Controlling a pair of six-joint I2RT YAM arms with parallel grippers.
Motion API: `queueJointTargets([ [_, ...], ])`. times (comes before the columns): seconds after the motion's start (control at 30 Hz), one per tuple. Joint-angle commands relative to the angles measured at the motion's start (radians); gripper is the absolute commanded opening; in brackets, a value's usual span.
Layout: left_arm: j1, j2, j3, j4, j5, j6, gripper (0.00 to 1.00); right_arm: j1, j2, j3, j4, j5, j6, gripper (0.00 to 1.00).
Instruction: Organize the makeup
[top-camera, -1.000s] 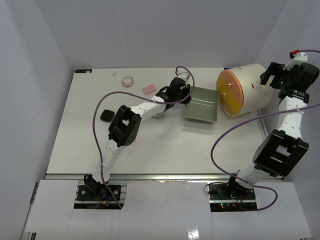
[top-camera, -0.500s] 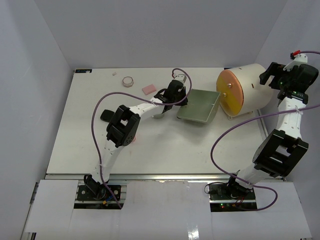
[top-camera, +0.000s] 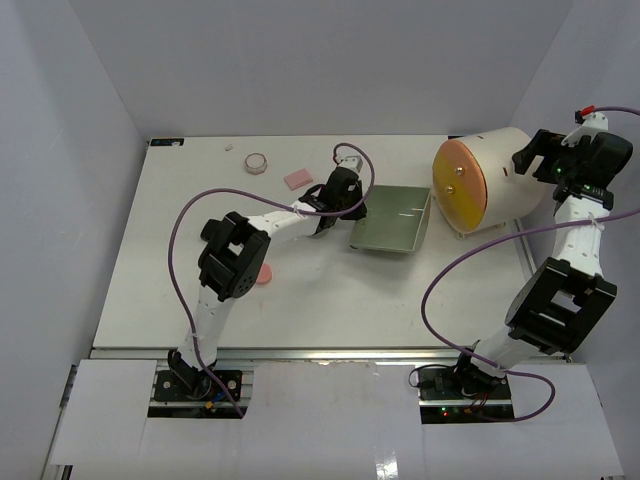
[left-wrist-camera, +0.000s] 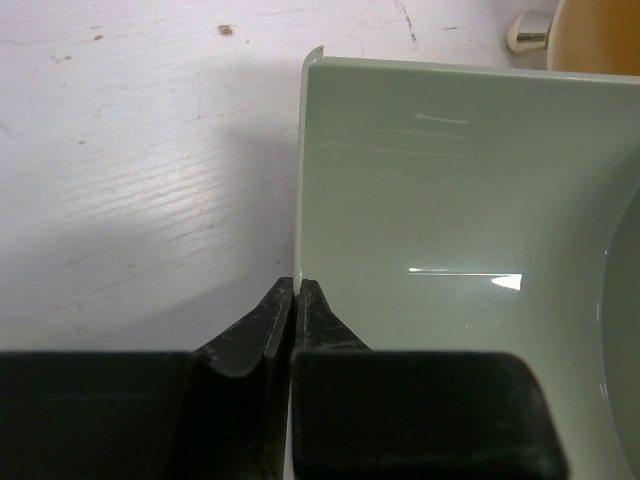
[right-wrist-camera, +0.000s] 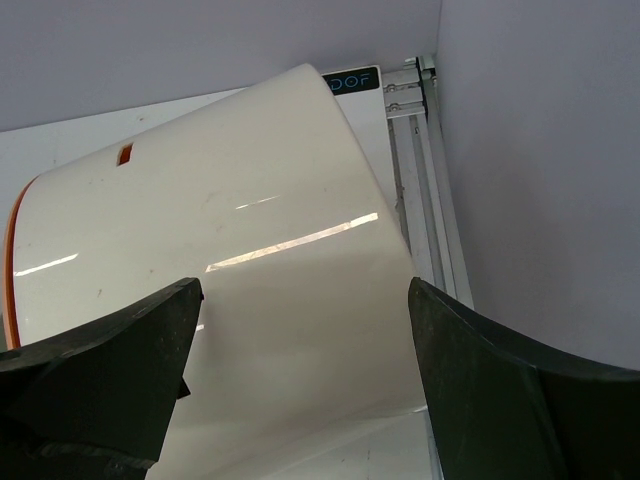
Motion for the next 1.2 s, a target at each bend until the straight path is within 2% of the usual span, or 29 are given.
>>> queueJointTargets([
  [0.0, -0.002, -0.157, -0.044, 0.033, -0.035, -0.019, 0.03, 0.002, 0.002, -0.016, 0.007, -0.064, -0.001, 0.9],
  [0.33, -0.002, -0.248, -0.138, 0.077, -0.076, -0.002, 0.04, 0.003, -0.003, -0.039, -0.024, -0.149, 0.016, 0.9],
  [0.7, -0.001, -0.268, -0.15, 0.057, -0.167, -0.033, 0.05, 0.013, -0.029, -0.069, -0.061, -0.236, 0.011, 0.9],
  [1.03, -0.001, -0.294, -0.178, 0.058, -0.209, -0.031, 0.06, 0.016, -0.159, -0.087, 0.038, 0.038, -0.111, 0.9],
  [1.17, -0.001, -0.307, -0.194, 0.058, -0.224, -0.035, 0.06, 0.016, -0.13, -0.054, 0.05, 0.107, -0.099, 0.9],
])
